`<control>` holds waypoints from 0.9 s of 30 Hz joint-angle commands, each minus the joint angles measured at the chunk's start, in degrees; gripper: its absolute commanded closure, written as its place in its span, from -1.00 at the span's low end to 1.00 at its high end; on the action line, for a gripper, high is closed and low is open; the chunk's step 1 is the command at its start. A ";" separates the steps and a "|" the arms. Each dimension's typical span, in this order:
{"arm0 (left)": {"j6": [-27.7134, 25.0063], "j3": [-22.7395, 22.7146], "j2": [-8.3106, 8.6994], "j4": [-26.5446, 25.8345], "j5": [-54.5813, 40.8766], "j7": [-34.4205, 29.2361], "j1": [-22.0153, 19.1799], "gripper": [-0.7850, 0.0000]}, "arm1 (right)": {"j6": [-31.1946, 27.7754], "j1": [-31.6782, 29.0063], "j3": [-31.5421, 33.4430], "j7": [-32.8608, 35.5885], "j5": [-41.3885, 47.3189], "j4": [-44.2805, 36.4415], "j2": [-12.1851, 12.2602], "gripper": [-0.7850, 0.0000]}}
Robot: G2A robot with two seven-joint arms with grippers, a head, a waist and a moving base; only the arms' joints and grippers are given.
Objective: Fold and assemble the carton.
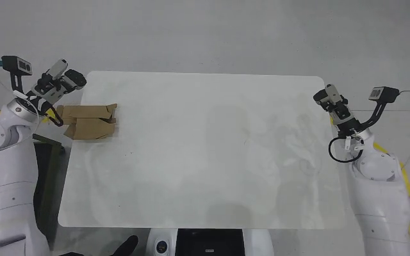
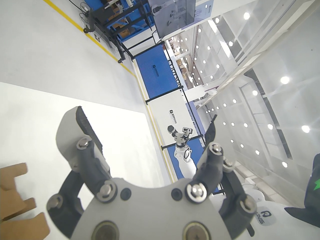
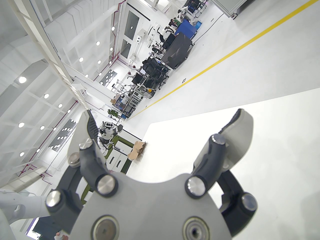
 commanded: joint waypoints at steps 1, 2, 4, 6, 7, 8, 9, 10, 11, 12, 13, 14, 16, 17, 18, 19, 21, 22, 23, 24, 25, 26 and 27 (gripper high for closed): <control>-0.68 -1.10 0.56 2.35 1.88 -0.56 -0.75 -1.00 | 0.00 0.00 0.00 0.00 0.00 0.00 0.00 -1.00; -0.51 -1.71 0.83 3.78 2.38 -0.36 -1.26 -1.00 | 0.00 0.00 0.00 0.00 0.00 0.00 0.00 -1.00; -0.14 -2.71 1.43 6.32 4.96 0.73 -2.23 -1.00 | 0.00 0.00 0.00 0.00 0.00 0.00 0.00 -1.00; 0.53 -3.50 2.00 8.84 7.42 2.09 -3.17 -1.00 | 0.00 0.00 0.00 0.00 0.00 0.00 0.00 -1.00; 0.84 -3.79 2.28 10.00 8.79 2.91 -3.61 -1.00 | 0.00 0.00 0.00 0.00 0.00 0.00 0.00 -1.00; 1.09 -3.97 2.54 11.15 10.18 3.73 -4.00 -1.00 | 0.00 0.00 0.00 0.00 0.00 0.00 0.00 -1.00; 1.74 -4.13 2.69 12.48 10.61 4.73 -4.44 -1.00 | 0.00 0.00 0.00 0.00 0.00 0.00 0.00 -1.00; 2.64 -4.17 2.79 13.81 10.71 5.67 -4.87 -1.00 | 0.00 0.00 0.00 0.00 0.00 0.00 0.00 -1.00; 3.50 -4.03 2.89 14.96 11.22 6.43 -5.22 -1.00 | 0.00 0.00 0.00 0.00 0.00 0.00 0.00 -1.00; 4.14 -3.85 2.96 15.96 11.39 6.84 -5.57 -1.00 | 0.00 0.00 0.00 0.00 0.00 0.00 0.00 -1.00; 4.52 -3.75 3.00 16.95 11.00 7.06 -5.88 -1.00 | 0.00 0.00 0.00 0.00 0.00 0.00 0.00 -1.00; 4.93 -3.72 3.03 18.02 10.47 7.28 -6.14 -1.00 | 0.00 0.00 0.00 0.00 0.00 0.00 0.00 -1.00; 4.24 -3.59 3.31 19.57 11.85 8.18 -6.29 -1.00 | 0.00 0.00 0.00 0.00 0.00 0.00 0.00 -1.00; 4.01 -3.68 3.45 20.49 12.31 8.84 -6.36 -1.00 | 0.00 0.00 0.00 0.00 0.00 0.00 0.00 -1.00; 3.75 -3.77 3.63 21.28 13.00 9.58 -6.42 -1.00 | 0.00 0.00 0.00 0.00 0.00 0.00 0.00 -1.00; 3.31 -3.87 3.86 21.99 14.14 10.41 -6.39 -1.00 | 0.00 0.00 0.00 0.00 0.00 0.00 0.00 -1.00; 3.12 -4.24 4.30 23.55 15.85 12.26 -6.40 -1.00 | 0.00 0.00 0.00 0.00 0.00 0.00 0.00 -1.00; 2.89 -4.33 4.56 24.16 17.19 13.13 -6.27 -1.00 | 0.00 0.00 0.00 0.00 0.00 0.00 0.00 -1.00; 3.11 -4.46 4.76 24.87 17.79 13.67 -6.21 -1.00 | 0.00 0.00 0.00 0.00 0.00 0.00 0.00 -1.00; 3.42 -4.54 4.91 25.45 17.98 13.63 -6.16 -1.00 | 0.00 0.00 0.00 0.00 0.00 0.00 0.00 -1.00; 3.52 -4.51 5.11 25.81 18.77 13.51 -5.95 -1.00 | 0.00 0.00 0.00 0.00 0.00 0.00 0.00 -1.00; 3.60 -4.53 5.27 26.21 19.00 13.02 -5.73 -1.00 | 0.00 0.00 0.00 0.00 0.00 0.00 0.00 -1.00; 3.92 -4.57 5.41 26.62 18.97 12.29 -5.48 -1.00 | 0.00 0.00 0.00 0.00 0.00 0.00 0.00 -1.00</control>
